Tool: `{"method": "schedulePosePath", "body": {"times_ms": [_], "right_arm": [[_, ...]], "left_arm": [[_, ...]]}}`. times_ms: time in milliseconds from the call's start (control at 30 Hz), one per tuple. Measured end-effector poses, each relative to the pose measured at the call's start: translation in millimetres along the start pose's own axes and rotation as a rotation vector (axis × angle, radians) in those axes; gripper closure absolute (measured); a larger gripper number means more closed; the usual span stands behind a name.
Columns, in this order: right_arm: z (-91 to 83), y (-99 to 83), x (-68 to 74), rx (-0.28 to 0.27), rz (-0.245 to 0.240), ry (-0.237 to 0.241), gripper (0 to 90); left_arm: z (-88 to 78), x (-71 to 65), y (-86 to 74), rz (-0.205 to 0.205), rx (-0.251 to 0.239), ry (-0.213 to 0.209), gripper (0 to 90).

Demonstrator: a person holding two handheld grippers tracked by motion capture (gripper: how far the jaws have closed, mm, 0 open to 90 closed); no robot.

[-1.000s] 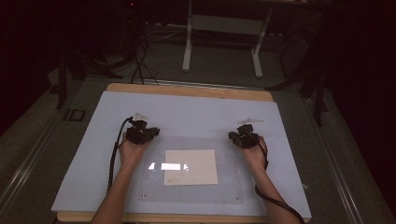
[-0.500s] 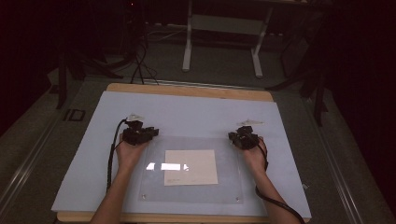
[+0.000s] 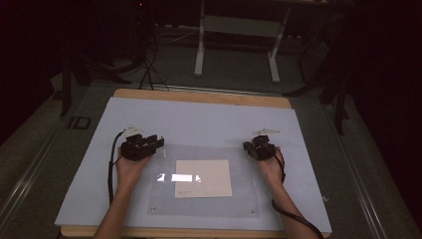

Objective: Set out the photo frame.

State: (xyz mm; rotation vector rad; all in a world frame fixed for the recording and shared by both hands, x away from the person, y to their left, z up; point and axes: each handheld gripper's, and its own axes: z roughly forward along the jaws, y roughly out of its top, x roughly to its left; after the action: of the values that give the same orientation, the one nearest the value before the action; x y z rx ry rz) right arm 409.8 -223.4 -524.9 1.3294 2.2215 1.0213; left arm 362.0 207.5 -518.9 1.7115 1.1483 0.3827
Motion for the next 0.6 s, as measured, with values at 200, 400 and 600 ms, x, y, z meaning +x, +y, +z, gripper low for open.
{"method": "schedulePosePath", "body": {"times_ms": [200, 400, 600], "right_arm": [[1.3, -2.3, -0.6, -0.006, 0.009, 0.004, 83.9], [2.1, -3.6, -0.8, -0.01, 0.017, 0.008, 83.8], [2.4, -4.1, -1.2, -0.013, 0.016, 0.01, 83.8]], "left_arm": [[5.2, -0.2, -6.3, -0.016, -0.007, -0.022, 63.7], [14.4, -4.9, -5.8, 0.022, -0.005, 0.018, 72.7], [16.2, -2.1, -6.6, 0.029, -0.023, 0.021, 76.7]]}}
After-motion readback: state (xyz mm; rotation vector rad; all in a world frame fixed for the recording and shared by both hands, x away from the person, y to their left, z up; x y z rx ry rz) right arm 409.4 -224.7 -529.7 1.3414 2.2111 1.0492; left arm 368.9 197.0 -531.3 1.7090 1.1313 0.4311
